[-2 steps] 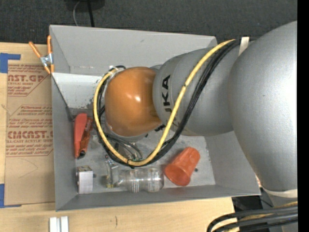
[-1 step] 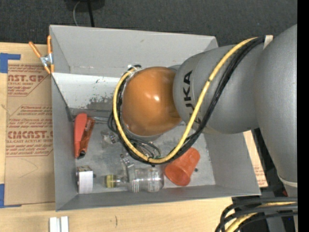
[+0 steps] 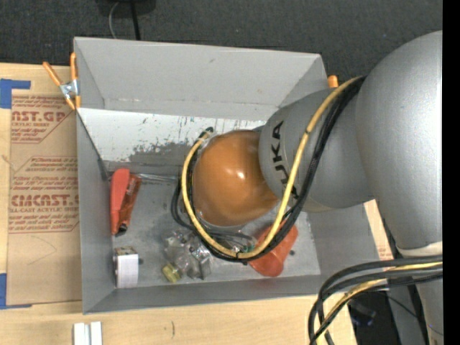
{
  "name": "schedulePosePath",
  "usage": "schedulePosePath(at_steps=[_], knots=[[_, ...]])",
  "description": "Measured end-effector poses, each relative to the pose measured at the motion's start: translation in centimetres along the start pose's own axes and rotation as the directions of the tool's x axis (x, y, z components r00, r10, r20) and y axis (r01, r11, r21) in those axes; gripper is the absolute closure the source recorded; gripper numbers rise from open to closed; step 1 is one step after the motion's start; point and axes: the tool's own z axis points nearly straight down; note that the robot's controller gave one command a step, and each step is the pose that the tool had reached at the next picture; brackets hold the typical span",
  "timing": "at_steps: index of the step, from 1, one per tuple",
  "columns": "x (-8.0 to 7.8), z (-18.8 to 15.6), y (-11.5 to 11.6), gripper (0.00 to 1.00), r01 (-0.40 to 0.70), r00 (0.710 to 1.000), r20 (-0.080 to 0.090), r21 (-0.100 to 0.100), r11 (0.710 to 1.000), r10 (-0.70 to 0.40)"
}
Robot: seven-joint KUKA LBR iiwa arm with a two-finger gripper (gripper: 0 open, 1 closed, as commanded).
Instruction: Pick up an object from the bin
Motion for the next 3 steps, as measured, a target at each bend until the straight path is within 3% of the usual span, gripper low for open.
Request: schedulePosePath(at_steps=[1,2,3], knots=[[0.0,0.0,0.0,1.0,-0.001,1.0,0.001,0.0,1.0,0.001],[0.0,-5.0,-0.2,1.0,0.016,1.0,-0.008,-0.003,1.0,-0.016],[-1.8,-23.9,1.1,1.0,0.012,1.0,0.01,0.002,1.0,-0.012]])
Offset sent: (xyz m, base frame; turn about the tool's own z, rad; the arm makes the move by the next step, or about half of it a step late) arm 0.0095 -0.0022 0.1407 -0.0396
